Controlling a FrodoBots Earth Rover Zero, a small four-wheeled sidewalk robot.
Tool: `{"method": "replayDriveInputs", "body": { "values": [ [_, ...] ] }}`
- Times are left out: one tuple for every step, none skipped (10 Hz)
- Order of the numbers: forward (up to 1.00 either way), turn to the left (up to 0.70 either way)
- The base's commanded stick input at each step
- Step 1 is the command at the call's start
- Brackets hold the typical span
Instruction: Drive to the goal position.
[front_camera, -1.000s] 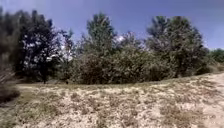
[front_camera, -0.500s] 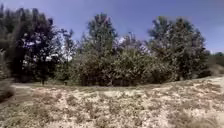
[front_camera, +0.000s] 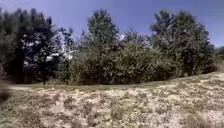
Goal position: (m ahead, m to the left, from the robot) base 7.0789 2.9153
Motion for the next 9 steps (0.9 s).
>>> {"method": "replayDriveInputs", "body": {
  "values": [
    [0.50,0.00],
    [0.50,0.00],
    [0.50,0.29],
    [0.50,0.50],
    [0.50,0.50],
    [0.50,0.50],
    [0.50,0.50],
    [0.50,0.50],
    [0.50,0.50]
  ]
}}
